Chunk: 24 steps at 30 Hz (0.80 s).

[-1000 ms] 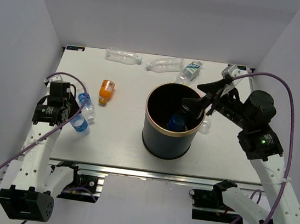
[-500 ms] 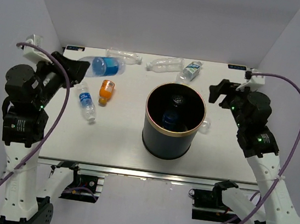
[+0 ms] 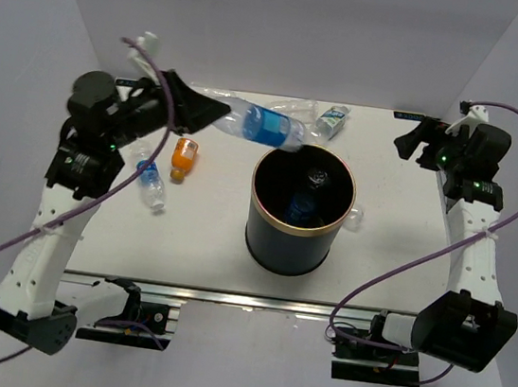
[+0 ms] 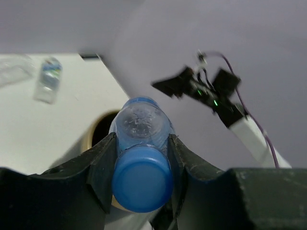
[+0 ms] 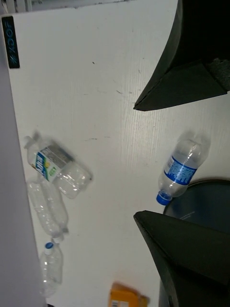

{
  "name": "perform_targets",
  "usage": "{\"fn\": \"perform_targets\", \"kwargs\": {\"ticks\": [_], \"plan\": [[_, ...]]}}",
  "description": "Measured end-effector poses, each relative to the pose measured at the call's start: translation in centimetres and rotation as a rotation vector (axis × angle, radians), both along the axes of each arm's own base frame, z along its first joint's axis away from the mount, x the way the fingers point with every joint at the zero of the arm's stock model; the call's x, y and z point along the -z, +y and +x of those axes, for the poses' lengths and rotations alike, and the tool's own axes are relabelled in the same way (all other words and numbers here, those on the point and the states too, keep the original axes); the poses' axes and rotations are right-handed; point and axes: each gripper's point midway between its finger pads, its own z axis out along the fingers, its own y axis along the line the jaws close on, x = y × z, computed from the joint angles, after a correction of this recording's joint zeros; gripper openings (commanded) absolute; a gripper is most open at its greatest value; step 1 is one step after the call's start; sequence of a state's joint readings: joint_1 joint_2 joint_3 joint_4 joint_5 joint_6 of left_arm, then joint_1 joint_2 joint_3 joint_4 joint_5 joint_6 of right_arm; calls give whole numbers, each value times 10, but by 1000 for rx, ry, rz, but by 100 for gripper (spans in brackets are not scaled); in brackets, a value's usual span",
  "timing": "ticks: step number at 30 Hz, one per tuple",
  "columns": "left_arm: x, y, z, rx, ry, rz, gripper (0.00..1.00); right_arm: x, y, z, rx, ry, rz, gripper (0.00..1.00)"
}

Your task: Put the plastic bottles in the bin

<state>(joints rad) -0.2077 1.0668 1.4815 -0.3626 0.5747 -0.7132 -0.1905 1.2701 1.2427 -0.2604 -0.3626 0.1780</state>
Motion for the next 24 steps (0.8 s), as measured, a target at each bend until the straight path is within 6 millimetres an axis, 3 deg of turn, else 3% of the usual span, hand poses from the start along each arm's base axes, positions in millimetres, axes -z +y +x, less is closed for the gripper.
{"fn": "perform_targets", "kwargs": {"ticks": [3,6,10,12,16,17,18,21,24], "plan": [[13,-47,0,111,39,43,0,13,6,3,-64,19,-18,89],[42,-87,8,148,106,117,0,19,8,4,-116,5,-66,89],[86,-119,9,162,186,243,0,36,16,10,-251,-17,-156,89],[105,-127,6,166,220,308,13,54,24,11,-368,-14,-197,89],[114,-130,9,133,229,376,56,113,38,9,-598,80,-211,89],[113,-129,10,123,221,384,85,125,40,7,-635,106,-203,89],[112,-128,11,116,209,394,98,139,43,5,-675,131,-198,89],[108,-124,13,89,203,400,98,169,51,-3,-749,197,-201,89],[100,-121,17,64,188,413,98,188,72,-9,-828,235,-266,89]]}}
